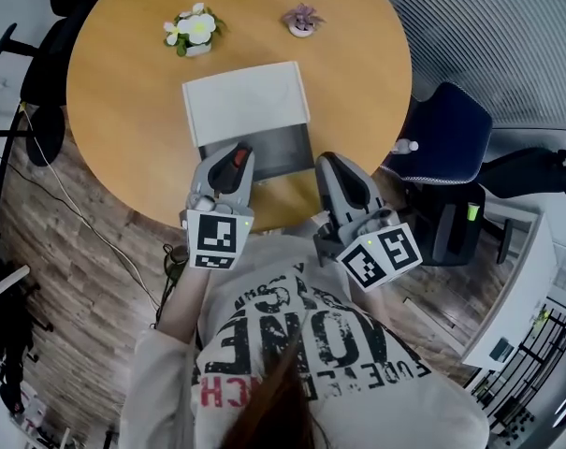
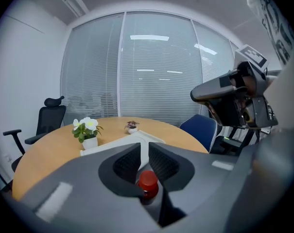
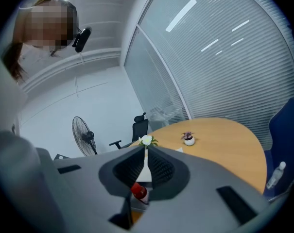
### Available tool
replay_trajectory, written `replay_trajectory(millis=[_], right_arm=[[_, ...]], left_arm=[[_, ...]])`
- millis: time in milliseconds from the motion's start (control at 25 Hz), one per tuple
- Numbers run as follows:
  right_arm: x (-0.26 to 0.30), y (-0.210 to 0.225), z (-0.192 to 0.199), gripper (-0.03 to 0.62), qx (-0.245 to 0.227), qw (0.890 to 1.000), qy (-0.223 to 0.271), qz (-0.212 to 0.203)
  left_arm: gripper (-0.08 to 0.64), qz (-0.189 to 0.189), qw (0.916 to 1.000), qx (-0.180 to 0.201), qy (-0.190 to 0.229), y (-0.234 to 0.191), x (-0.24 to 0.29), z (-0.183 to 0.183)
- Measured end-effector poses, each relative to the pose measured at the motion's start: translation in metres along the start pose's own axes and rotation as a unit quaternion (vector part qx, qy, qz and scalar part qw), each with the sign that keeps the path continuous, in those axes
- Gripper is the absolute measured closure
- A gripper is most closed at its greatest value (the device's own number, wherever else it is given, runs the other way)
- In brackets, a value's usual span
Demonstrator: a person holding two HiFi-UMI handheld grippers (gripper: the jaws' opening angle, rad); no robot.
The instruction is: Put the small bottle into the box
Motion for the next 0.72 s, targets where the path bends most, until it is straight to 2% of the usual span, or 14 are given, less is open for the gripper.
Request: replay_trajectory(millis=[120,520,720], right_arm=[[-0.003,0.001,-0.002,0.568,0.005,1.0,0.005,-0.012],[-0.021,0.007,-0.015,0.569,-0.003,0.999,0.003,-0.048],[-0.029,0.012,-0.018,0.568,-0.002,0.998,0.005,-0.068]], left_arm=[[0.547,-0.024,0.9997,0.002,0.006,0.0,-0.003,-0.005],[0.549,-0.078,0.9956,0.007,0.052,-0.007,-0.021,-0.052],[0.549,-0.083,0.992,0.05,0.08,-0.007,-0.03,-0.081]])
Point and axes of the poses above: the fingertips, and each gripper's own axes: x forward along the fingers, y to its right, z out of its underside, the point moved 7 cm from there along -x, backward along the fingers, and after that the axes turned 2 degrees about x, right-handed, at the moved point
